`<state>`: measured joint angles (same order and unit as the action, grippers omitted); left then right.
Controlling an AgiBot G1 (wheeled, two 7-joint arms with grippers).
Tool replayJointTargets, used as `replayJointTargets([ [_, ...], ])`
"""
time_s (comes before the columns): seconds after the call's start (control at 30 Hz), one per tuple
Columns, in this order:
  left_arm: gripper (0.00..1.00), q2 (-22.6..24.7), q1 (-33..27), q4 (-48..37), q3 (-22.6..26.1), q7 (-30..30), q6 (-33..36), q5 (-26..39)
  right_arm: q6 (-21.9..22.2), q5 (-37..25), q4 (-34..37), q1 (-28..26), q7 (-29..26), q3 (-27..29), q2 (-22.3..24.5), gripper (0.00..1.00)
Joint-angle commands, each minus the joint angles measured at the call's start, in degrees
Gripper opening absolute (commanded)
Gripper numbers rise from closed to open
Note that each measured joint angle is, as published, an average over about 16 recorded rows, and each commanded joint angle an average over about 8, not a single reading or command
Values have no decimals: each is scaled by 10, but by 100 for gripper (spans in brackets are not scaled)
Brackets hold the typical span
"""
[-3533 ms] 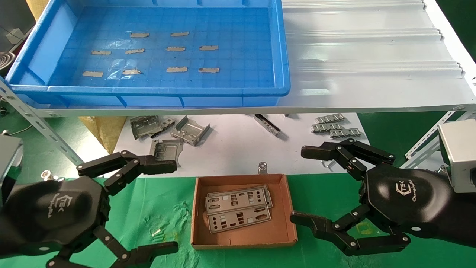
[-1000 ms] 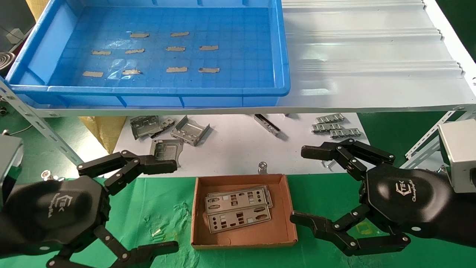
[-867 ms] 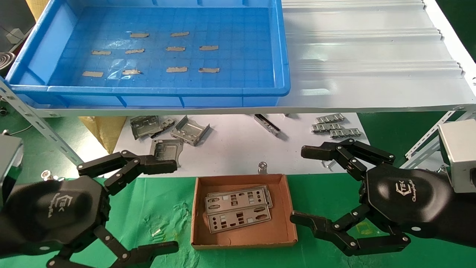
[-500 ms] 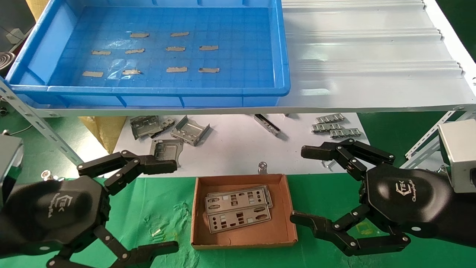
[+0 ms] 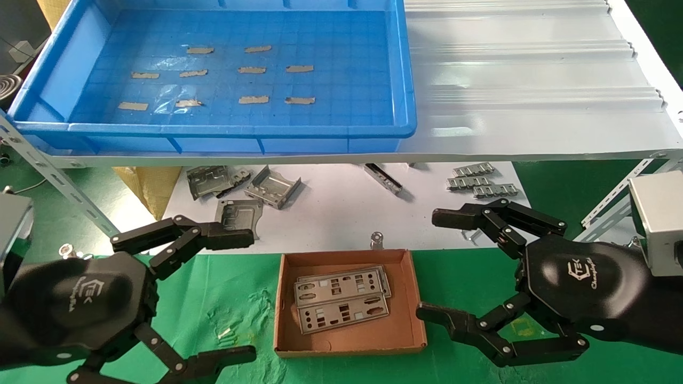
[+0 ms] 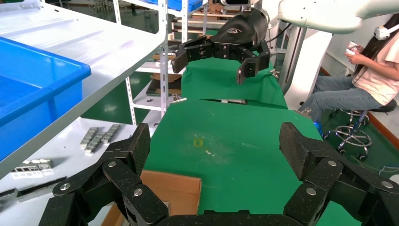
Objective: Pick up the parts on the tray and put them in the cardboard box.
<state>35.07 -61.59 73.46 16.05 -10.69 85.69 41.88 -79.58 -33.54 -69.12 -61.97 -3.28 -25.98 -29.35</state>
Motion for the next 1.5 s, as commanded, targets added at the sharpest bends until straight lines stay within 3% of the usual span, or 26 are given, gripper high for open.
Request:
replayJointTargets([
  [0.03,100,0,0,0,0,0,0,0,0,0,0,0,0,0,0,100],
  [1.5,100,0,0,0,0,0,0,0,0,0,0,0,0,0,0,100],
])
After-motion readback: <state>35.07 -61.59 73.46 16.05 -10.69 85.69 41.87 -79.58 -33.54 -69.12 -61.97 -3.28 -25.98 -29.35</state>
